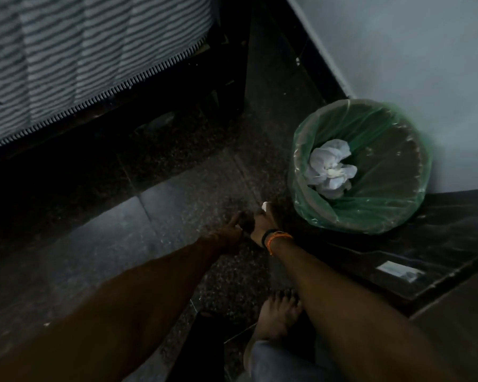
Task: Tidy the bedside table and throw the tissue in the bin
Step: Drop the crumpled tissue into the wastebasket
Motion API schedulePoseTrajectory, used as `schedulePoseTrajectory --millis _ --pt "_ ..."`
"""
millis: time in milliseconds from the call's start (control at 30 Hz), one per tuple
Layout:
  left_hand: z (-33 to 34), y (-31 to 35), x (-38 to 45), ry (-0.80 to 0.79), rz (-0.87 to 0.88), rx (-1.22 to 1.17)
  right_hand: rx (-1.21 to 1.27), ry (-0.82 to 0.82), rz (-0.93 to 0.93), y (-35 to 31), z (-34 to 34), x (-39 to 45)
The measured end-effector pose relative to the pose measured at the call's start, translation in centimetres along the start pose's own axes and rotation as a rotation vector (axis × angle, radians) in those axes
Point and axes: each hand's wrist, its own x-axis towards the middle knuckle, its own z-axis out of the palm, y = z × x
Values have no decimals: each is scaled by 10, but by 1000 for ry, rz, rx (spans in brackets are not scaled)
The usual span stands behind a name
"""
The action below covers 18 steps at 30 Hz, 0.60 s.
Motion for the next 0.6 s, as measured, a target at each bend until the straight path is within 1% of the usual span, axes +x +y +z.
schedulePoseTrajectory --millis 33,67,133,200,267,400,467,533,600 --pt "3 -6 2 -7 39 56 -17 -2 0 2 5 4" --pt "6 -9 6 9 50 48 -24 3 -7 4 10 8" --pt "12 -13 16 47 30 -15 -31 -3 -17 9 14 12" --pt "21 -17 24 47 8 -126 -59 -2 -41 12 15 14" --pt "20 -9 17 39 -73 -274 -79 18 -48 12 14 14" --pt "21 -3 11 173 -203 -392 -36 39 -29 6 5 4" --pt "17 -3 7 199 -259 -429 3 50 -18 -1 -6 -7" --pt "23 -13 13 271 -288 -514 62 36 -20 -13 -17 -20" --pt "10 -10 5 331 -339 -595 137 38 -20 -29 -35 -38"
